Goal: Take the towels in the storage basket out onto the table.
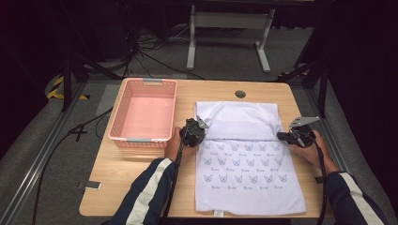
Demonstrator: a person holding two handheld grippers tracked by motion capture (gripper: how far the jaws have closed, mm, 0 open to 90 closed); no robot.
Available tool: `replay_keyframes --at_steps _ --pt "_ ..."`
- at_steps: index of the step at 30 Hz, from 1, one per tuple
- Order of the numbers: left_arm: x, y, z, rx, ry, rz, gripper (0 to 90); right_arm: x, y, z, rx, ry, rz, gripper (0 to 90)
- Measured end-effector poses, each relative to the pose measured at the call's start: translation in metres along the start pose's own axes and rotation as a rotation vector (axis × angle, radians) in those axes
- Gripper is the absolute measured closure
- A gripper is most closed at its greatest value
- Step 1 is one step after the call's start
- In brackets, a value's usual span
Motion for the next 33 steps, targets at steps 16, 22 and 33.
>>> replay_keyframes --at_steps 16,22,33 --pt "0.082 0.066 0.002 -0.119 0.26 -0.091 86.4 0.095 -0.014 0.014 0.039 0.289 0.174 86.4" --pt "0.114 0.092 -0.04 -0.23 0.252 -0.198 85.7 0.142 -0.032 -0.02 0.177 0.347 0.304 86.4" --pt "0.079 0.122 -0.098 -0.245 -0.007 -0.31 85.6 0.135 -0.084 -0.089 0.373 0.075 0.473 86.0"
Point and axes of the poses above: each handheld gripper's, and its own axes: x roughly backward along the jaws, z roughly out of its top, y roughly to its right, the point moved 6 cm from there along -x, roughly forward along the jaws, and after that the axes turned 12 degrees about -z, right-handed, at the moved point
